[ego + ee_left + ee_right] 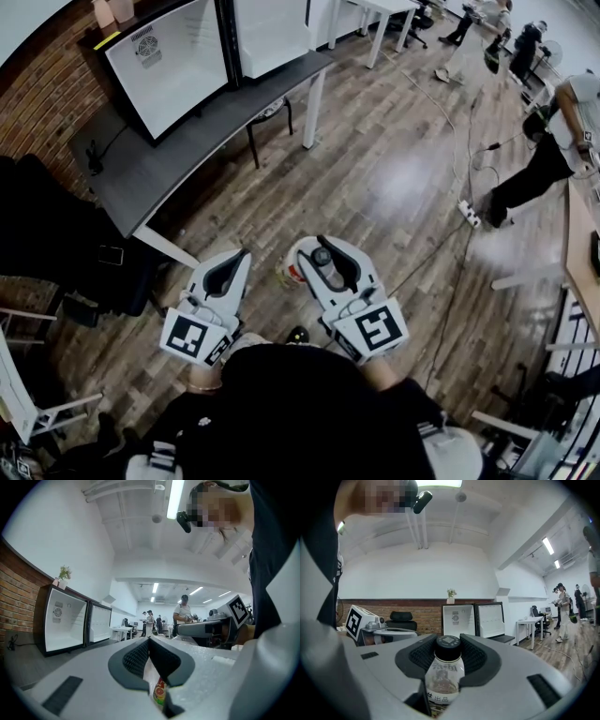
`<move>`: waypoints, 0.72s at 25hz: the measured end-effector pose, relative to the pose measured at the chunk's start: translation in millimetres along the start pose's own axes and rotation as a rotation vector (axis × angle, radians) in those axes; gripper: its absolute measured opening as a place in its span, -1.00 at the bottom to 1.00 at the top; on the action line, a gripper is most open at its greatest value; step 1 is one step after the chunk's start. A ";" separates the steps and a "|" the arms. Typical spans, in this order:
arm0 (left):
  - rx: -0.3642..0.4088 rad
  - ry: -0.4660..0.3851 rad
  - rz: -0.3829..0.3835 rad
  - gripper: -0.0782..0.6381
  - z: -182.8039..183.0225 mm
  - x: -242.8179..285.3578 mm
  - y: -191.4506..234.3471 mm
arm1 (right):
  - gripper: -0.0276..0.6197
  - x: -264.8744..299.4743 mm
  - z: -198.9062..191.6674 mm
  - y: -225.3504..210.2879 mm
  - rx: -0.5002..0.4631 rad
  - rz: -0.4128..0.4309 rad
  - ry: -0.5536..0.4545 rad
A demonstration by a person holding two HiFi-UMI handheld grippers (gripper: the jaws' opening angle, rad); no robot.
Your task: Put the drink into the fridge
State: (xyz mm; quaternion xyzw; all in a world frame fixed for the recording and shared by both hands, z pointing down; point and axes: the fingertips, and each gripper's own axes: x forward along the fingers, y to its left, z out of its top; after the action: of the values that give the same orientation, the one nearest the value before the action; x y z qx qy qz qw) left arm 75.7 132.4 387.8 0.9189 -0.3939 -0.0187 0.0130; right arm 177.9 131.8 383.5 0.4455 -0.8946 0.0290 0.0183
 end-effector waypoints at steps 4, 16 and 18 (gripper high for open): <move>-0.004 -0.003 0.018 -0.79 1.0 1.0 1.7 | -0.47 -0.6 1.7 -0.6 0.001 0.017 -0.009; -0.007 0.008 0.092 -0.79 -6.1 -7.3 22.8 | -0.47 24.7 0.9 2.0 -0.025 0.101 -0.060; -0.014 0.001 0.089 -0.79 -7.3 -4.4 33.8 | -0.47 35.5 0.1 2.7 -0.024 0.101 -0.053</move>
State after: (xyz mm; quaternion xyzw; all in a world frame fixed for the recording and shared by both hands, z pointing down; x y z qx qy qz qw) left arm 48.5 112.4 396.5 0.9004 -0.4342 -0.0204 0.0206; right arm 154.4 105.1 385.4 0.3999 -0.9165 0.0072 -0.0012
